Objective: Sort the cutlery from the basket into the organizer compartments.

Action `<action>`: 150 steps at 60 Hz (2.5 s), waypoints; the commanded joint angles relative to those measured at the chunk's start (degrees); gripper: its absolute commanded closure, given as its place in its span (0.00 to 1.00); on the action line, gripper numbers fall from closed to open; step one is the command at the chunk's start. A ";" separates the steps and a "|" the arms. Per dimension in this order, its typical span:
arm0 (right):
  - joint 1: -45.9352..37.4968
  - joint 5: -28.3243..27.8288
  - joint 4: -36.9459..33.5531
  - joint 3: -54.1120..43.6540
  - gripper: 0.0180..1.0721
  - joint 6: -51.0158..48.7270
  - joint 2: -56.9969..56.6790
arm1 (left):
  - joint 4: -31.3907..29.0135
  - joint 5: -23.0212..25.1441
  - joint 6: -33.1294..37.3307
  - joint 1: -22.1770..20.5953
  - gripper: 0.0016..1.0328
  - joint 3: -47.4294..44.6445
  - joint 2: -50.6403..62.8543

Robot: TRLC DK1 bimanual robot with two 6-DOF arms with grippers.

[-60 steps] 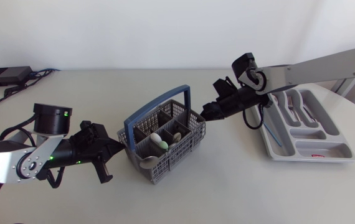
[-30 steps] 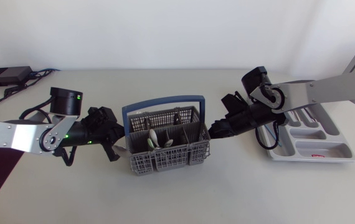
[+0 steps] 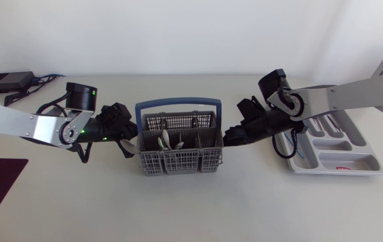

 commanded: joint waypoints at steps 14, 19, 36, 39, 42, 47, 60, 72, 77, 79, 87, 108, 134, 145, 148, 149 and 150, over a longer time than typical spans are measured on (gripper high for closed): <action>1.63 0.61 1.95 -1.38 0.94 2.00 -1.23 | 1.24 2.80 -0.20 0.20 0.97 1.87 1.30; 1.37 0.87 2.30 -2.26 0.94 2.26 -1.58 | 1.24 2.80 0.23 0.64 0.97 0.90 1.13; 1.54 2.10 2.22 -5.34 0.94 2.44 -5.63 | 1.33 2.89 1.03 3.10 0.97 -1.12 -1.07; 1.45 2.19 2.22 -5.51 0.94 2.61 -5.80 | 1.33 2.89 1.38 3.28 0.97 -1.47 -1.34; 1.28 2.89 2.22 -5.86 0.94 2.61 -6.15 | 1.33 2.89 1.55 3.63 0.97 -1.74 -1.69; 0.93 4.74 2.83 -7.18 0.94 2.44 -7.56 | 1.33 2.89 2.08 5.03 0.97 -2.35 -2.57; 0.49 10.10 3.80 -11.66 0.94 1.12 -14.85 | 0.27 3.41 3.75 9.69 0.97 -7.10 -10.30; 1.01 11.59 2.66 -13.33 0.86 -0.11 -20.13 | -2.98 4.56 5.16 10.39 0.89 -12.28 -20.85; 1.10 11.59 1.60 -13.69 0.84 -0.82 -21.80 | -4.82 4.56 5.33 10.04 0.84 -13.34 -24.71; 1.19 11.59 1.51 -13.86 0.81 -0.82 -22.68 | -5.70 4.56 5.24 9.95 0.84 -13.52 -26.12; 2.33 11.68 0.11 -13.95 0.77 -1.52 -25.84 | -9.22 4.56 5.24 9.95 0.81 -13.34 -29.99; 13.76 17.66 -3.50 -10.08 0.63 -2.31 -30.23 | -16.95 6.40 5.51 10.48 0.81 -14.92 -39.48; 26.50 20.47 -3.50 3.98 0.60 -1.87 -18.19 | -18.36 7.19 5.68 12.33 0.81 -19.67 -44.40; 28.17 20.56 -3.50 7.14 0.60 -2.14 -14.59 | -18.62 7.54 5.68 12.68 0.81 -21.25 -45.63; 28.44 20.65 -3.41 7.76 0.60 -2.31 -13.80 | -18.62 7.54 5.68 12.68 0.81 -21.51 -45.72; 28.70 20.65 -3.50 7.94 0.60 -2.40 -13.45 | -18.62 7.54 5.68 12.68 0.81 -21.51 -45.81; 28.87 20.65 -3.41 8.11 0.60 -2.49 -13.10 | -18.62 7.54 5.68 12.68 0.81 -21.60 -45.81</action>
